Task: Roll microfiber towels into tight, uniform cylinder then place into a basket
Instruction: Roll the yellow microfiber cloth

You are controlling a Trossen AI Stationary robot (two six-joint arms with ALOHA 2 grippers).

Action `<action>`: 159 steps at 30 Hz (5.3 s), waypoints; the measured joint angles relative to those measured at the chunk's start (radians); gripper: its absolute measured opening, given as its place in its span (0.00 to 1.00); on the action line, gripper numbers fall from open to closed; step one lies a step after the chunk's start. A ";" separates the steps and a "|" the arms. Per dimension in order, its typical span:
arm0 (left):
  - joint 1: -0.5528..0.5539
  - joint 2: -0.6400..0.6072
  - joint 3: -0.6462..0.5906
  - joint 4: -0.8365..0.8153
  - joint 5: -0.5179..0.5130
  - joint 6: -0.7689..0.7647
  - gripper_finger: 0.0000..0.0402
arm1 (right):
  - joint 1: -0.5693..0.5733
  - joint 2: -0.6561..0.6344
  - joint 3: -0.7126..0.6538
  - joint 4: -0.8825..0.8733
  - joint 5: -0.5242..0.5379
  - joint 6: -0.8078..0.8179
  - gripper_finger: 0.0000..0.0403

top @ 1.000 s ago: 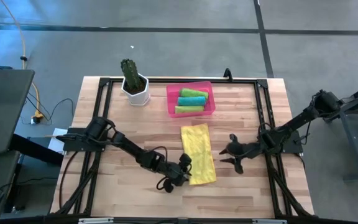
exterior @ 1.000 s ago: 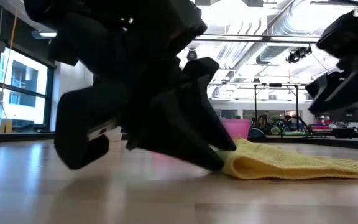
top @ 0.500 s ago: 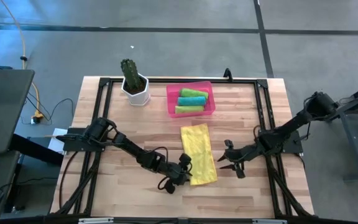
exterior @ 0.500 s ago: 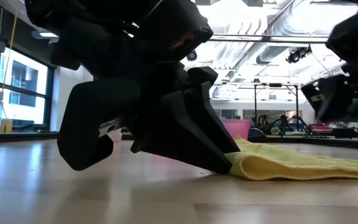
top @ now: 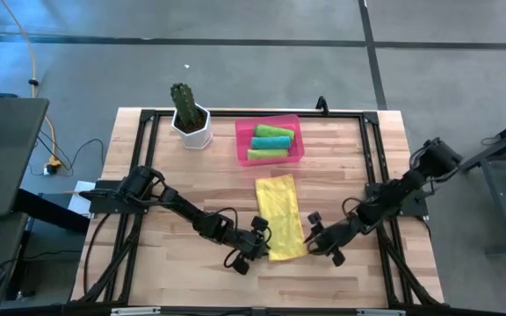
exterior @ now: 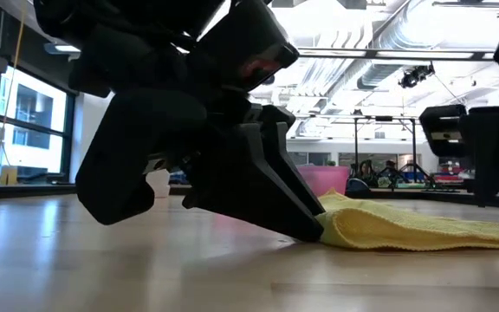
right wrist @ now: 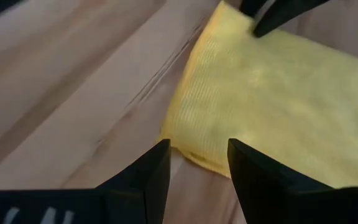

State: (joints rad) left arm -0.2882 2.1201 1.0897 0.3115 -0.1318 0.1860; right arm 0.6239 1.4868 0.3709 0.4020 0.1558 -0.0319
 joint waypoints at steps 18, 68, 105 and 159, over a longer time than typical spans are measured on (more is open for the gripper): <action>-0.001 0.001 -0.002 0.001 -0.003 -0.105 0.21 | 0.003 0.161 0.128 -0.083 0.014 -0.049 0.21; -0.040 -0.012 -0.003 0.119 0.010 -0.904 0.21 | -0.029 0.065 0.124 -0.119 0.048 0.922 0.00; -0.102 0.094 0.113 0.161 -0.093 -0.026 0.45 | -0.031 0.064 0.125 -0.158 0.066 0.887 0.00; -0.147 -0.026 0.160 -0.342 -0.310 -1.385 0.00 | -0.115 0.064 0.126 -0.096 0.098 1.158 0.00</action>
State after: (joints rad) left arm -0.4353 2.0941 1.2499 -0.0308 -0.4417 -1.1992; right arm 0.5090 1.5513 0.4973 0.3058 0.2538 1.1259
